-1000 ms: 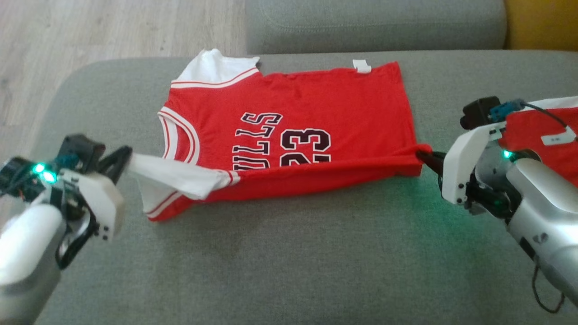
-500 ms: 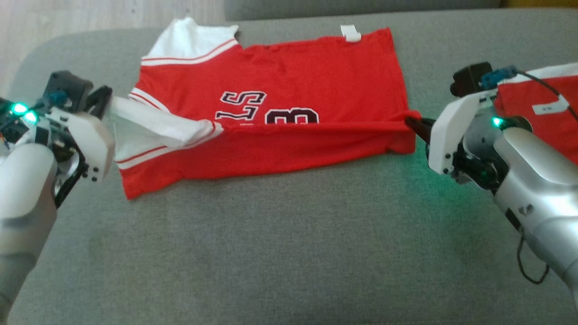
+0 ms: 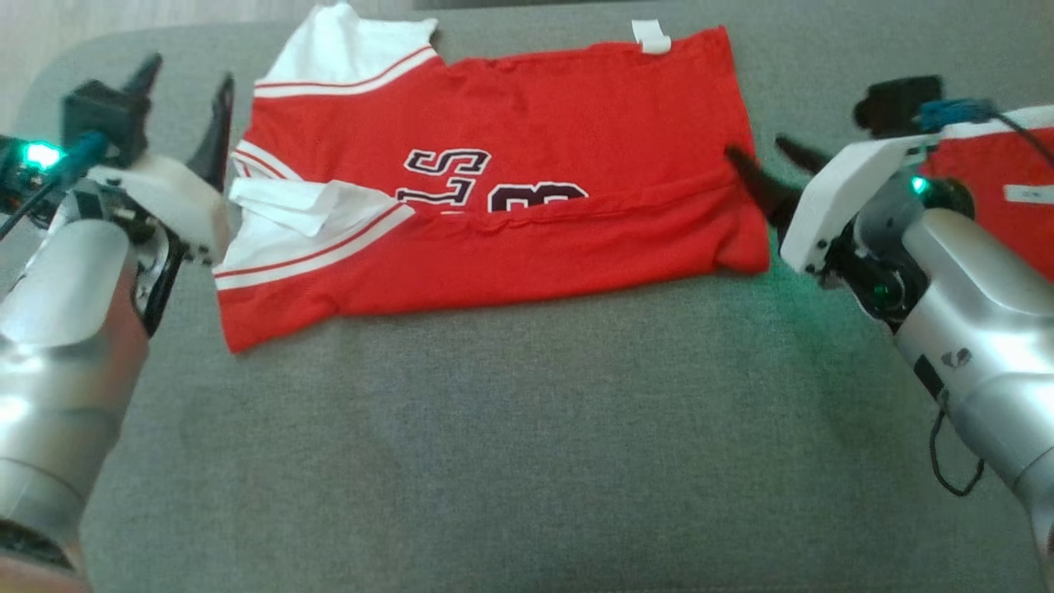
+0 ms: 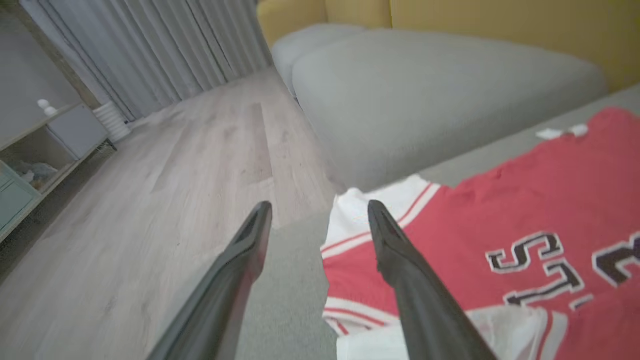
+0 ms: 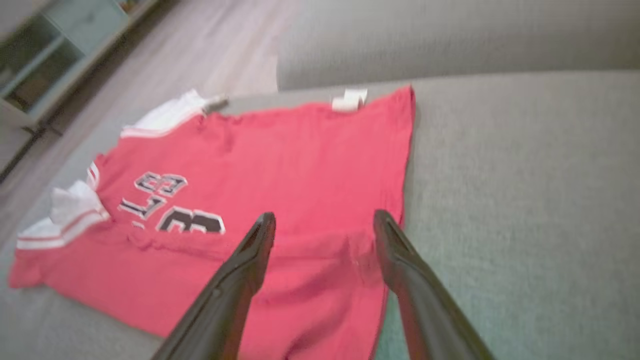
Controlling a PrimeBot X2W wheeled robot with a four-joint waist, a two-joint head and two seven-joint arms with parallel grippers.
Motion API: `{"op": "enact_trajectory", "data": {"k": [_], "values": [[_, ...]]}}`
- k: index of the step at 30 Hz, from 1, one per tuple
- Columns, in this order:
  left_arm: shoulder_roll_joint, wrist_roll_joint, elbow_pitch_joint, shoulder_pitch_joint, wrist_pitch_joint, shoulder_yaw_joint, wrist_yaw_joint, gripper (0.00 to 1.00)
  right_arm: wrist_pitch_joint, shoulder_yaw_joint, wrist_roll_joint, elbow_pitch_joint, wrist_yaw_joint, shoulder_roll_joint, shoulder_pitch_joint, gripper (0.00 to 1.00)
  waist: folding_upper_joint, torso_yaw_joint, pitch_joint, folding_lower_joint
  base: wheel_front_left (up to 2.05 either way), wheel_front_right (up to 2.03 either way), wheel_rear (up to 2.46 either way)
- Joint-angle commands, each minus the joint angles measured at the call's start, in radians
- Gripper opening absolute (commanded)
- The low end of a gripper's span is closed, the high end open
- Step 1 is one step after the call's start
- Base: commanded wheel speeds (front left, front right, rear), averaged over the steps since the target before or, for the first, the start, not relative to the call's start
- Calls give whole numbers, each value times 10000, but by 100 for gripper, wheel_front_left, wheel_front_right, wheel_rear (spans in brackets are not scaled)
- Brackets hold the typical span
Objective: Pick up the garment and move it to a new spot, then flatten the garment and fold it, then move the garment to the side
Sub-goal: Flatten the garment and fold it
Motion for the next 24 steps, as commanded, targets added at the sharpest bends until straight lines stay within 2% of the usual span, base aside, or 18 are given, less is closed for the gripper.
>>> {"op": "enact_trajectory", "data": {"k": [1, 6, 9, 11, 13, 18, 19, 21, 24], "values": [[295, -166, -147, -509, -316, 511, 125, 100, -454, -154, 55, -362, 65, -57, -264, 100, 0, 82, -181, -1, 0, 0, 0], [-107, -771, -840, 196, -893, 1408, 513, 100, -2919, -780, -170, -575, 65, 10, 83, 100, 0, 232, -834, -1, 0, 0, 0], [-223, -822, -1995, 1062, -920, 2026, 844, 100, -3852, -1509, -302, -485, 65, 271, 517, 100, 0, 293, -1207, -1, 0, 0, 0], [-311, -698, -2934, 1926, -922, 2397, 1104, 100, -3997, -2012, -706, -528, 65, 522, 923, 100, 0, 313, -1417, -1, 0, 0, 0], [-427, -599, -3853, 2880, -924, 2822, 1423, 100, -4015, -3095, -1493, -960, 65, 797, 1396, 100, 0, 316, -1565, -1, 0, 0, 0], [-783, -137, -5755, 5281, -925, 3711, 2169, 100, -4021, -5806, -4364, -2721, 65, 2121, 3844, 100, 0, 342, -1835, -1, 0, 0, 0], [-783, -137, -5755, 5281, -925, 3711, 2169, 100, -4021, -5806, -4364, -2721, 65, 2121, 3844, 100, 0, 342, -1835, -1, 0, 0, 0], [-951, 141, -6331, 6137, -926, 3948, 2350, 100, -4021, -6586, -5223, -3409, 65, 2651, 4946, 100, 0, 359, -1923, -1, 0, 0, 0], [-1285, 338, -6818, 7228, -926, 4246, 2480, 100, -4022, -7151, -6093, -4228, 65, 3011, 6270, 100, 0, 352, -1996, -1, 0, 0, 0]]}}
